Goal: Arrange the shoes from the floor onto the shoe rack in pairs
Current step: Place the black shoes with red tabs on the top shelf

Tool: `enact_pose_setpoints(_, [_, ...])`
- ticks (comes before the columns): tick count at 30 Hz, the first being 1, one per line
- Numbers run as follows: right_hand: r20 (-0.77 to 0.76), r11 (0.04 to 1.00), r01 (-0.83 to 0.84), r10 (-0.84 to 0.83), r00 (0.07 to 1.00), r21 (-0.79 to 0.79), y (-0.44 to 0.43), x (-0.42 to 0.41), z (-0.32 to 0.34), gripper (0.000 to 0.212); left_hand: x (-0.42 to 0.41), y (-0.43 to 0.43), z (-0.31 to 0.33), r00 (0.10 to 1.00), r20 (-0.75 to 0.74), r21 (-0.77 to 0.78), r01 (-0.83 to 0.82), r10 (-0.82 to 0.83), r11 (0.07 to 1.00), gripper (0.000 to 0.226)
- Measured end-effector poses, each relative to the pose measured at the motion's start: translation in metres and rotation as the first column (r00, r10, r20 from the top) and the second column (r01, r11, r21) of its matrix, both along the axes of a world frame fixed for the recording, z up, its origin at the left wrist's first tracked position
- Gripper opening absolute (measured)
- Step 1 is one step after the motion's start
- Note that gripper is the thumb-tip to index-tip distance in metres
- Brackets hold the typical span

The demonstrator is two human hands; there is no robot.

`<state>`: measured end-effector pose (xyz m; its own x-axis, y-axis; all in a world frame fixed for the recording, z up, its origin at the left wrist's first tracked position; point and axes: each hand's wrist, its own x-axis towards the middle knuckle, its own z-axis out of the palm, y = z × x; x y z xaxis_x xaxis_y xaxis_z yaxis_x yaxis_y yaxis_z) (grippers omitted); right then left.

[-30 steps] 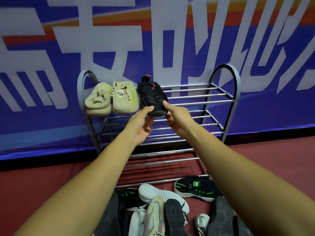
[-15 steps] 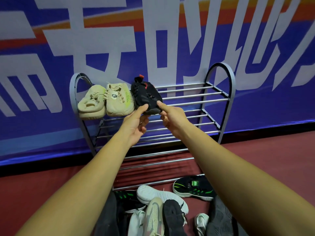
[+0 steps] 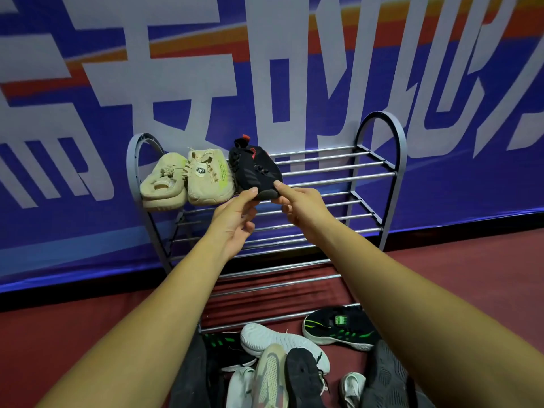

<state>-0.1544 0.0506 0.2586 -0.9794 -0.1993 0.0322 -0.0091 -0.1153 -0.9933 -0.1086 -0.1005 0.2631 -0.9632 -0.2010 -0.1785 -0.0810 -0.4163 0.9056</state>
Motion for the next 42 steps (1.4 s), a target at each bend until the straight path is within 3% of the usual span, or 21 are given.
enact_pose_setpoints(6, [0.028,0.998,0.043,-0.042,0.999,-0.038,-0.006,-0.004,-0.001,0.054,-0.002,0.002,-0.002,1.000,0.006,0.026,-0.016,0.016,1.000,0.013])
enact_pose_setpoints(10, [0.045,1.000,0.009,-0.009,0.999,-0.011,0.000,0.002,-0.002,0.056,-0.002,-0.002,-0.007,1.000,-0.009,-0.047,-0.003,0.003,0.999,0.019])
enact_pose_setpoints(14, [0.112,0.999,0.013,-0.016,0.994,0.034,0.013,0.009,-0.007,0.051,0.003,-0.006,-0.022,1.000,-0.012,-0.233,0.014,-0.017,0.972,0.035])
enact_pose_setpoints(17, [0.210,0.998,0.019,-0.031,0.977,0.058,0.028,0.014,-0.028,0.042,0.009,-0.008,-0.042,0.998,0.044,-0.408,0.057,-0.043,0.911,0.042])
enact_pose_setpoints(22, [0.303,0.966,0.014,-0.095,0.948,0.257,0.059,0.030,-0.084,0.044,0.020,0.000,-0.076,0.957,0.222,-0.618,0.285,-0.185,0.732,0.038])
enact_pose_setpoints(25, [0.339,0.920,-0.030,-0.114,0.934,0.391,0.086,0.043,-0.118,0.041,0.024,0.022,-0.101,0.921,0.282,-0.630,0.390,-0.270,0.671,0.031])
enact_pose_setpoints(27, [0.367,0.895,-0.032,-0.150,0.918,0.445,0.108,0.050,-0.140,0.028,0.026,0.041,-0.123,0.884,0.318,-0.635,0.466,-0.342,0.615,0.027])
enact_pose_setpoints(33, [0.469,0.863,0.022,-0.296,0.832,0.505,0.158,0.076,-0.210,0.021,0.034,0.096,-0.175,0.725,0.480,-0.645,0.673,-0.494,0.362,0.031])
enact_pose_setpoints(38, [0.511,0.747,-0.086,-0.361,0.780,0.659,0.187,0.096,-0.285,0.035,0.048,0.145,-0.256,0.666,0.559,-0.581,0.739,-0.493,0.340,0.032])
enact_pose_setpoints(42, [0.558,0.653,-0.180,-0.434,0.707,0.736,0.211,0.102,-0.308,0.048,0.070,0.175,-0.315,0.607,0.635,-0.496,0.794,-0.478,0.350,0.029])
